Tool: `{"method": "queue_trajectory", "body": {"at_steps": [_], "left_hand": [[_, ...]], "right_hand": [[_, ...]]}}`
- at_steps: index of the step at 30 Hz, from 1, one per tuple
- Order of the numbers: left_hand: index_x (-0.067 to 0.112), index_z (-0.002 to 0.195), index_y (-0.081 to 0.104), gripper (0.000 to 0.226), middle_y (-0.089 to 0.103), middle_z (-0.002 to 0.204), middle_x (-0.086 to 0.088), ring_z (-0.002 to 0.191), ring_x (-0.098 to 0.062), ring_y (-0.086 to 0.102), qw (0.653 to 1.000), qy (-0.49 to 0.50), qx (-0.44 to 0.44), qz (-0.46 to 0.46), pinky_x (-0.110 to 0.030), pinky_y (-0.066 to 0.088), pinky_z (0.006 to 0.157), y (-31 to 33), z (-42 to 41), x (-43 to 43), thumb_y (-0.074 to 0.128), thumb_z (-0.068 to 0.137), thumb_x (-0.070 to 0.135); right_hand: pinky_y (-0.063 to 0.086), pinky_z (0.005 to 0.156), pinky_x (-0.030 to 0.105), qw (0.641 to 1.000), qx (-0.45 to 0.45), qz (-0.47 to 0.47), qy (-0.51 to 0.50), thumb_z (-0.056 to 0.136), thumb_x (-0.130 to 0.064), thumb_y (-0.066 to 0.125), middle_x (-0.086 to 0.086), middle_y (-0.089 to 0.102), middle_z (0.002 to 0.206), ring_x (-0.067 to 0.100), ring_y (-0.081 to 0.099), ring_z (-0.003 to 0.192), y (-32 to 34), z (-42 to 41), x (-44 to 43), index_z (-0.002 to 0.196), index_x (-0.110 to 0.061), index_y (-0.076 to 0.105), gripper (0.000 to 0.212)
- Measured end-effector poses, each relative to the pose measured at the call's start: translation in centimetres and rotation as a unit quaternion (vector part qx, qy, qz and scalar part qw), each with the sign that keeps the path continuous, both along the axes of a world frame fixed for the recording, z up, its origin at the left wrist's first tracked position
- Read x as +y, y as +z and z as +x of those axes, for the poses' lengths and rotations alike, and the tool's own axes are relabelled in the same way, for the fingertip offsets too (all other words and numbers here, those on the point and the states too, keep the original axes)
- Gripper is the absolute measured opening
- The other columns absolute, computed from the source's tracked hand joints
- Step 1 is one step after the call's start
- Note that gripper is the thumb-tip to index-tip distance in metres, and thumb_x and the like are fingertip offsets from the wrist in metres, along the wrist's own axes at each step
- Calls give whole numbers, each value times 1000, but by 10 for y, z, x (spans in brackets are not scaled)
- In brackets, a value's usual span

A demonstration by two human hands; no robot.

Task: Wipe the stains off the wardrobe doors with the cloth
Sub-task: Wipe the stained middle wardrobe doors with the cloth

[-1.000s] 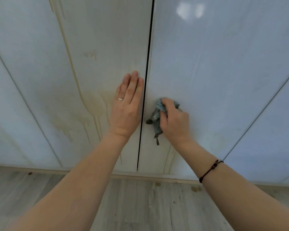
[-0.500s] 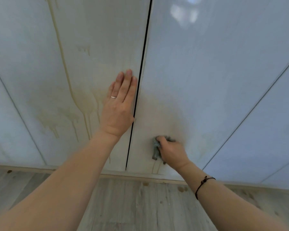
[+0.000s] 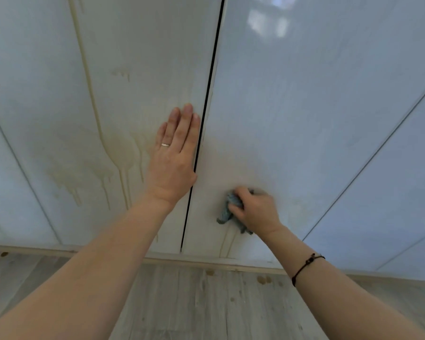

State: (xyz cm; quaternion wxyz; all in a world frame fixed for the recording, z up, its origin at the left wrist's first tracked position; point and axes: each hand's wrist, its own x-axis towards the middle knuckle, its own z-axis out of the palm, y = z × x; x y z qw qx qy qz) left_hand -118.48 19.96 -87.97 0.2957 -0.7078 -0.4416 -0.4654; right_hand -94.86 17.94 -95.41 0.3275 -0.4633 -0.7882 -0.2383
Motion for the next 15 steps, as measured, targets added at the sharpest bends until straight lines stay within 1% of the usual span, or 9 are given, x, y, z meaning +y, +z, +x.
{"method": "queue_trajectory", "body": {"at_steps": [3, 4, 5, 6, 7, 9, 10, 12, 15], "left_hand": [[-2, 154, 29, 80, 23, 162, -18, 151, -36, 17, 1000, 18, -11, 6, -49, 16, 123, -1, 2, 3, 45, 76, -11], [-2, 154, 29, 80, 23, 162, -18, 151, -36, 17, 1000, 25, -17, 7, -49, 16, 123, -3, 4, 4, 45, 76, -12], [-2, 153, 29, 80, 23, 162, -18, 151, -36, 18, 999, 28, -20, 4, -49, 16, 123, -5, 5, 4, 45, 76, -12], [-2, 153, 29, 80, 23, 162, -18, 151, -37, 18, 999, 27, -22, 3, -49, 17, 123, -5, 8, 3, 46, 76, -12], [-2, 153, 30, 80, 22, 162, -18, 151, -37, 18, 999, 29, -20, 4, -50, 17, 123, -4, 8, 3, 48, 76, -10], [-1, 154, 29, 78, 22, 162, -17, 151, -36, 17, 1000, 27, -16, 1, -50, 17, 123, -5, 6, 1, 50, 78, -9], [-1, 154, 28, 78, 21, 163, -18, 152, -36, 16, 1000, 24, -12, 3, -50, 17, 123, -5, 5, 1, 50, 79, -9], [-2, 154, 27, 80, 21, 163, -18, 152, -36, 16, 1000, 23, -8, 2, -51, 17, 123, -5, 2, 1, 51, 79, -11], [-2, 155, 26, 83, 21, 163, -19, 151, -37, 16, 1000, 27, -13, 4, -51, 15, 123, 0, 6, 2, 50, 76, -12]], "right_hand": [[32, 46, 18, 972, 215, 98, -6, 85, -33, 55, -5, 53, 60, 12, 44, 47, 66, -27, 10, 96, -20, 54, 17], [31, 48, 16, 958, 269, 97, -1, 86, -32, 54, -8, 52, 61, 7, 42, 49, 74, -32, 11, 98, -22, 53, 15], [31, 47, 16, 958, 270, 99, -7, 87, -32, 53, -9, 52, 61, 6, 41, 49, 73, -36, 10, 99, -24, 51, 15], [33, 45, 19, 971, 212, 110, -19, 86, -33, 54, -8, 55, 60, 10, 44, 47, 58, -35, 7, 100, -25, 51, 16], [36, 43, 21, 987, 116, 108, -16, 86, -34, 54, -5, 59, 60, 15, 49, 46, 36, -29, 6, 101, -25, 51, 18], [41, 41, 24, 998, -41, 46, 7, 86, -38, 55, -4, 63, 61, 20, 58, 46, -17, -8, 1, 102, -23, 51, 22], [41, 41, 25, 996, -84, 7, 17, 86, -39, 55, -6, 64, 61, 20, 60, 47, -35, 4, -3, 102, -23, 49, 24], [39, 39, 23, 994, -103, -21, 20, 86, -40, 55, -8, 62, 58, 18, 58, 44, -38, 18, -5, 102, -25, 46, 24], [38, 38, 21, 996, -29, 73, -41, 84, -44, 53, -7, 58, 53, 17, 55, 42, 22, 20, -1, 98, -28, 50, 22]]}}
